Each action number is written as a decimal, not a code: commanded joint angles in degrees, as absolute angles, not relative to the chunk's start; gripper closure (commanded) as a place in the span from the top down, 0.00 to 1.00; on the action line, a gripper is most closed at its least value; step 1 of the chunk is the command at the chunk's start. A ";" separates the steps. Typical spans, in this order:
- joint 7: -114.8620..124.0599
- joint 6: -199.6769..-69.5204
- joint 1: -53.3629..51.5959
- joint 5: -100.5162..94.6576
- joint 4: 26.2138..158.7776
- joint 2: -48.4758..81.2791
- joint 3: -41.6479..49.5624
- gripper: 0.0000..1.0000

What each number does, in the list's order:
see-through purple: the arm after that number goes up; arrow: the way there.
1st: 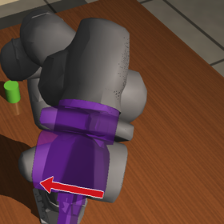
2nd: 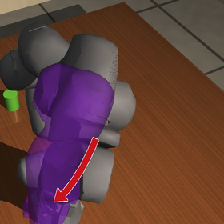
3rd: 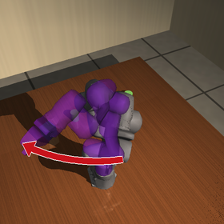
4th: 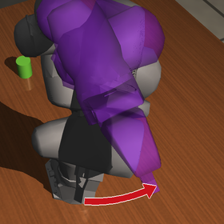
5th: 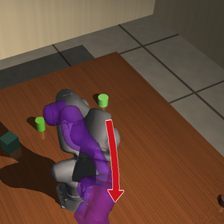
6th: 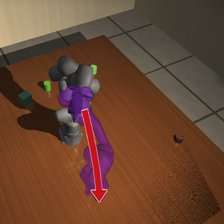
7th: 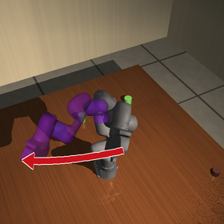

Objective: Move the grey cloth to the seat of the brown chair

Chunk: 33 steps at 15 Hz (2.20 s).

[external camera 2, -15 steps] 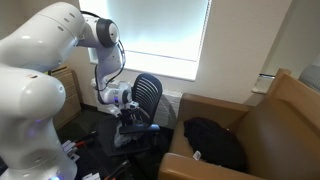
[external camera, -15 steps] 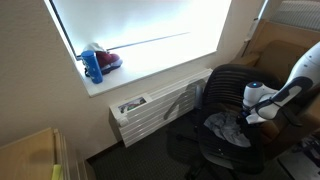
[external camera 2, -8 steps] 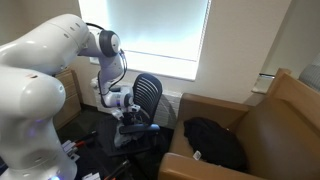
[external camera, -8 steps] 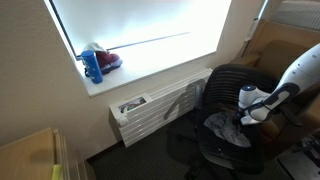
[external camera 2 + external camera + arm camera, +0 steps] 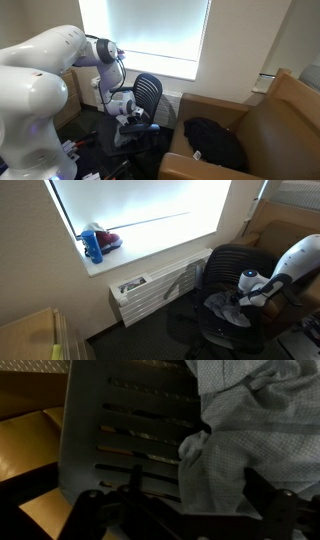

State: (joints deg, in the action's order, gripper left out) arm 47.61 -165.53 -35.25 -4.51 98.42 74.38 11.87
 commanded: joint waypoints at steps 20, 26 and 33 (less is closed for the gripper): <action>42.39 -167.67 -42.82 -3.02 114.15 52.28 16.17 0.00; 41.68 -160.11 -39.32 -0.84 108.88 54.16 12.79 0.47; 43.27 -159.79 -32.46 0.05 93.48 73.12 7.79 0.96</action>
State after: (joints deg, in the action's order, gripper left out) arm 43.00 -156.71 -34.13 -1.03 101.36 65.14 8.44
